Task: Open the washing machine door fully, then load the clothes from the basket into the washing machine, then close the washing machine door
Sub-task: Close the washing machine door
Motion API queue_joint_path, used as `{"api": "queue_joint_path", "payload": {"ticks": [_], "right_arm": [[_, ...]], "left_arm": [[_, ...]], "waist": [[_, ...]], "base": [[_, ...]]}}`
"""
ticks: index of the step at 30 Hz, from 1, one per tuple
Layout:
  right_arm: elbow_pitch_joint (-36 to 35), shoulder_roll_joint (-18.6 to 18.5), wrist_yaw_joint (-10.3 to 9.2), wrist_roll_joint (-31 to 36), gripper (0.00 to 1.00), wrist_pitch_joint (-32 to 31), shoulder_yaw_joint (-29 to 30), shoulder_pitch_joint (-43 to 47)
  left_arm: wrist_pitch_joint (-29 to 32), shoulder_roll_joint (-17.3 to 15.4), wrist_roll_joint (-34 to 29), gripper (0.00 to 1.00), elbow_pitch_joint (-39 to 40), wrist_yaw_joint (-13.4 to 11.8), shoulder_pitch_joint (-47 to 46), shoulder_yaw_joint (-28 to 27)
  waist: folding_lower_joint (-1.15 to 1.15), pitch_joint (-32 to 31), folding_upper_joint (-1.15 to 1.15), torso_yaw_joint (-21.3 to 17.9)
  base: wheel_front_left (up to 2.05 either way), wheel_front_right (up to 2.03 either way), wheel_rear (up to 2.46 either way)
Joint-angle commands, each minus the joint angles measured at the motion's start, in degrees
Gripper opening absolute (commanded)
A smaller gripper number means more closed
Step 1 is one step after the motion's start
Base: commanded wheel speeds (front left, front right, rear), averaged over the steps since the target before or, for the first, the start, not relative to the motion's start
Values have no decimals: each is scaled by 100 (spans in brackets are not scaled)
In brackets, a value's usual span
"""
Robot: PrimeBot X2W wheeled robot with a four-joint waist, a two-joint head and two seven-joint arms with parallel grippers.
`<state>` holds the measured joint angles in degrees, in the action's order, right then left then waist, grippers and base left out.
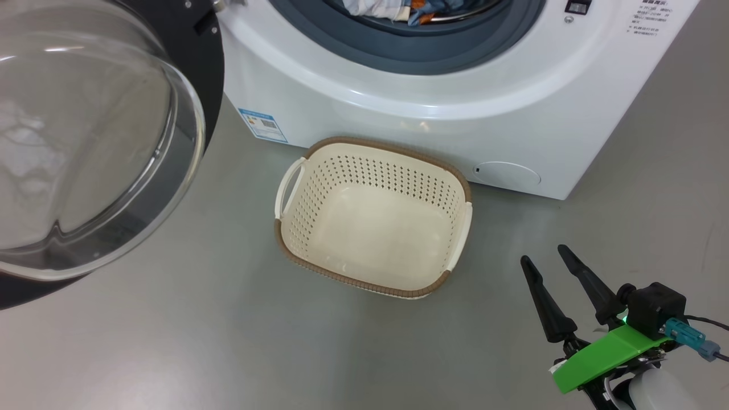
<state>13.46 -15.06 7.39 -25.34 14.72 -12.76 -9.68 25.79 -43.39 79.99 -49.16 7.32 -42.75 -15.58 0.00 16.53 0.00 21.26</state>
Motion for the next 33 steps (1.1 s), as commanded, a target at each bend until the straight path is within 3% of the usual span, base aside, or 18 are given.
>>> {"api": "queue_joint_path", "payload": {"ticks": [1, 12, 33], "right_arm": [[-147, -52, 10, 30, 100, 28, -154, -88], [-101, 10, 10, 45, 100, 28, -84, -69], [-116, 174, 10, 36, 100, 28, 94, 217]], "left_arm": [[58, -471, 16, 0, 46, 16, -127, -114], [628, -386, 73, 0, 111, 16, -43, 194], [1862, -393, 370, 0, 1352, 16, 614, 561]], "waist": [[0, 58, 0, -48], [0, -92, 0, -36], [0, -560, 0, 120]], "base": [[0, 0, 0], [0, 0, 0], [0, 0, 0]]}}
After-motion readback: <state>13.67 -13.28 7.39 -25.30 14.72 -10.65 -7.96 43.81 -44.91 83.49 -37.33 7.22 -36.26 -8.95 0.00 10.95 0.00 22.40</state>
